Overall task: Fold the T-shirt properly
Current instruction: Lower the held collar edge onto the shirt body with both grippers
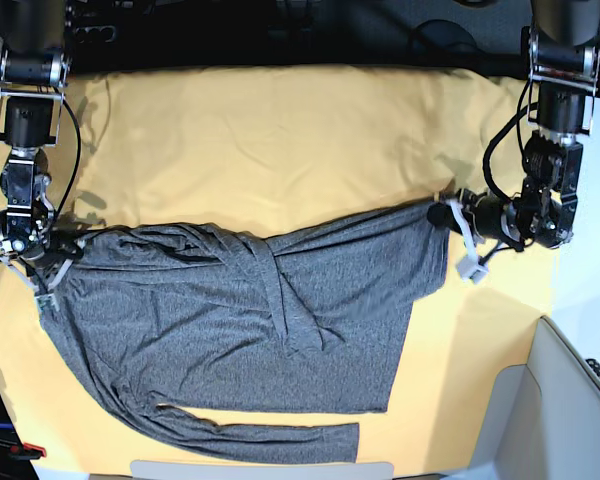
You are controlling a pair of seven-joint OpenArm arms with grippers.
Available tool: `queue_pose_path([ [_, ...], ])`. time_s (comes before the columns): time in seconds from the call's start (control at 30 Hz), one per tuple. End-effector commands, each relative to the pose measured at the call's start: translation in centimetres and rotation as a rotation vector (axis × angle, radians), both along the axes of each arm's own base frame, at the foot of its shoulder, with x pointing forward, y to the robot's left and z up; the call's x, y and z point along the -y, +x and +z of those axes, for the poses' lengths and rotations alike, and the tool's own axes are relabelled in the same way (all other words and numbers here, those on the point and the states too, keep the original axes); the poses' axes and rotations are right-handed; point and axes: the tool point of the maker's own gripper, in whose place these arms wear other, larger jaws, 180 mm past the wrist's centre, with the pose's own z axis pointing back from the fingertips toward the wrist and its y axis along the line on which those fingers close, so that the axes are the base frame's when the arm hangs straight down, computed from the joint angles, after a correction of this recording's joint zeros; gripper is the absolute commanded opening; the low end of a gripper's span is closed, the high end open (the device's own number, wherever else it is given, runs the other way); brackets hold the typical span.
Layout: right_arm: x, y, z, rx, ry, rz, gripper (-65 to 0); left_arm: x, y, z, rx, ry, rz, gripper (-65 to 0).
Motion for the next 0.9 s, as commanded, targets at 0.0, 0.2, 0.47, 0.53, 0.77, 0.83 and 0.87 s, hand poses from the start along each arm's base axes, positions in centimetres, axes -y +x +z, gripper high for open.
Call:
queue_pose_path([
  [0.0, -0.7, -2.9, -1.5, -0.146, -0.004, 0.068, -65.0, -0.9, 0.5, 2.1, 0.051, 0.052, -0.045, -64.8],
  [0.2, 4.8, -0.5, 6.9, 0.16, 0.137, -0.146, -65.0, -2.6, 6.6, 9.3, 0.313, -0.022, 0.114, -64.8],
  [0.47, 6.3, -1.7, -2.1, -0.011, -0.005, -0.292, -65.0, -4.8, 6.8, 0.4, 0.145, 0.046, 0.229, -64.8],
  [0.53, 5.6, -3.0, -3.6, -0.053, -0.034, -0.249, -65.0, -4.8, 5.8, -0.4, 0.121, 0.055, 0.221, -64.8],
  [0.77, 3.5, -3.4, -4.3, -0.066, -0.062, -0.17, -65.0, -4.0, 4.4, -0.6, 0.126, 0.065, 0.177, -64.8],
  [0.83, 3.6, -3.1, -3.9, -0.053, -0.068, -0.166, -65.0, -3.6, 4.0, -0.3, 0.131, 0.072, 0.154, -64.8],
  [0.87, 3.6, -3.3, -3.8, -0.052, -0.073, -0.161, -65.0, -3.4, 3.9, -0.1, 0.136, 0.077, 0.141, -64.8],
])
